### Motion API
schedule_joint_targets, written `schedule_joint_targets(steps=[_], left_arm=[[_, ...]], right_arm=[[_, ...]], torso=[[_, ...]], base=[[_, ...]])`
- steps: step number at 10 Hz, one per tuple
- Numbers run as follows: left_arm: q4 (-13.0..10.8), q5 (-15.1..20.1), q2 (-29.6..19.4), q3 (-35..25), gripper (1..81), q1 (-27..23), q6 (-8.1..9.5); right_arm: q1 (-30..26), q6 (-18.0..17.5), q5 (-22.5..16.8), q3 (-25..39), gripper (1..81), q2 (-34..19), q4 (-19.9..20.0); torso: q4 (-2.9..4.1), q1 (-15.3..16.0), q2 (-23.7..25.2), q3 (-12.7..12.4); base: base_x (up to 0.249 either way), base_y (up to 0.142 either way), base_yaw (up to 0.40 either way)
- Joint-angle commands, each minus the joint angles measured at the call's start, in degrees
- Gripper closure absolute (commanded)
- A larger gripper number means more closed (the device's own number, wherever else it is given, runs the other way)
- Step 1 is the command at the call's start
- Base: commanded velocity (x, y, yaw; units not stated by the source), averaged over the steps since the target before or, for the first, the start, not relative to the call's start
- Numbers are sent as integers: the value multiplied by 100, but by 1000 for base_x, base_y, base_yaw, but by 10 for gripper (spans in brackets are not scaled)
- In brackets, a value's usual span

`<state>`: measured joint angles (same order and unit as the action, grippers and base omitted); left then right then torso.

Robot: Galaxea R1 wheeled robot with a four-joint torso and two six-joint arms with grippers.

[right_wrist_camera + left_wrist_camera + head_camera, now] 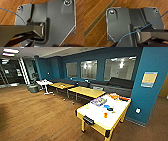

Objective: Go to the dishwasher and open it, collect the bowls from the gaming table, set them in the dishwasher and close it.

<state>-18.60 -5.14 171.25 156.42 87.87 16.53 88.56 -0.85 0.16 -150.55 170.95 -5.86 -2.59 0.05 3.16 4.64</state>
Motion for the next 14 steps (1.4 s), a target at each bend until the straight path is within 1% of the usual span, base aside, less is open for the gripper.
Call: schedule_joint_targets(steps=[1,7,11,14], left_arm=[[-3,251,-38,3,10,-257,-18],[-3,242,-38,3,10,-257,-18],[6,242,-47,3,10,-257,-18],[15,242,-38,3,10,-257,-18]], right_arm=[[-291,24,-306,10,10,3,-64],[-291,24,-315,1,10,3,-64],[-291,24,-315,1,10,3,-64],[-291,24,-315,1,10,4,-64]], torso=[[0,0,0,0],[0,0,0,0],[0,0,2,0],[0,2,0,0]], base=[[172,65,0],[188,64,0],[191,0,0],[190,66,0]])
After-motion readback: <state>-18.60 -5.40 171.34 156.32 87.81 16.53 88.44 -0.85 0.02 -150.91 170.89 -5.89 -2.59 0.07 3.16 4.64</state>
